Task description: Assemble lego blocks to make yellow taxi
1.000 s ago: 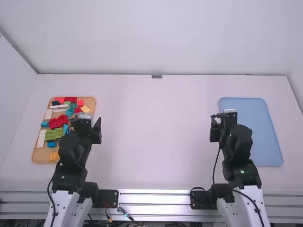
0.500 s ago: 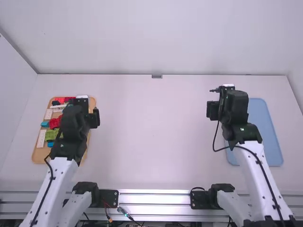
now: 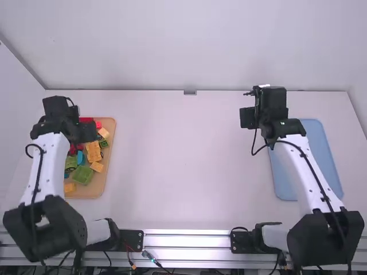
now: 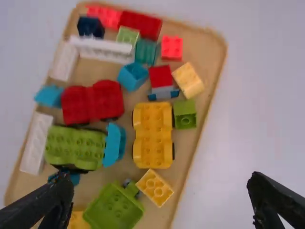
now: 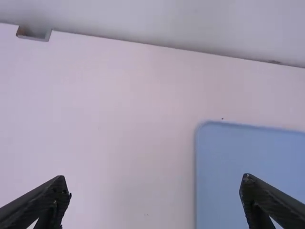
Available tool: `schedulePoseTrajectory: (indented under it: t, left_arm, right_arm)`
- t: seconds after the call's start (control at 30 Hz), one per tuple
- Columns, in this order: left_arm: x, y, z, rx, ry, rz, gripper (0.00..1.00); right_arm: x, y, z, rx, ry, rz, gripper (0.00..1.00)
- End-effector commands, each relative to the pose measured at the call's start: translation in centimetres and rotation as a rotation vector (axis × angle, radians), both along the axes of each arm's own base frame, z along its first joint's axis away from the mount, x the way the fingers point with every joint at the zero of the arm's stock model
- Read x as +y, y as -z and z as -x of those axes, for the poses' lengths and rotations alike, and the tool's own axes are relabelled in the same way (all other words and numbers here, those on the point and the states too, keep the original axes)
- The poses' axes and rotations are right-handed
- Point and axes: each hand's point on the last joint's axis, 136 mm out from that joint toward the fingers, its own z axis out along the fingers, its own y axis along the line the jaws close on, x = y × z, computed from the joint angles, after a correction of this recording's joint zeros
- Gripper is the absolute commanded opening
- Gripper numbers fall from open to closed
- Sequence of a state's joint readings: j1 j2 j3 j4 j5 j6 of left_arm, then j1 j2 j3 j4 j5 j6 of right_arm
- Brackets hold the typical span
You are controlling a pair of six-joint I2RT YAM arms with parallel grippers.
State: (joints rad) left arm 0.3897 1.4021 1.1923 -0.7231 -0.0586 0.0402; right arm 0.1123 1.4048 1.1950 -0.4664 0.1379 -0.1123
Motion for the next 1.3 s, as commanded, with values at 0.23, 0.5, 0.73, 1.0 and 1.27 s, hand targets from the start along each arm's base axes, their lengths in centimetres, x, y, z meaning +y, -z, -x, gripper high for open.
schedulePoseTrajectory:
  t: [0.23, 0.5, 0.73, 1.0, 1.27]
  left_arm:
    - [2.2, 8.9, 0.4, 0.261, 0.029, 0.179, 0.99]
    - [2.1, 12.3, 0.7, 0.338, 0.003, 0.229, 1.00]
    - [2.2, 14.1, 0.5, 0.307, 0.003, 0.215, 0.98]
    - [2.2, 16.2, 0.3, 0.254, -0.020, 0.202, 0.96]
    - [2.0, 16.6, 0.8, 0.269, -0.014, 0.203, 0.91]
  right_arm:
    - [0.8, -1.2, -2.5, -0.025, -0.018, 0.024, 0.99]
    - [0.5, -0.9, -2.8, -0.022, -0.011, 0.023, 0.99]
    - [1.2, -0.8, -2.7, -0.021, -0.028, 0.023, 0.99]
    - [3.3, -1.5, -3.1, -0.059, -0.072, 0.019, 0.99]
    - [5.6, -2.0, -3.2, -0.087, -0.123, 0.013, 0.99]
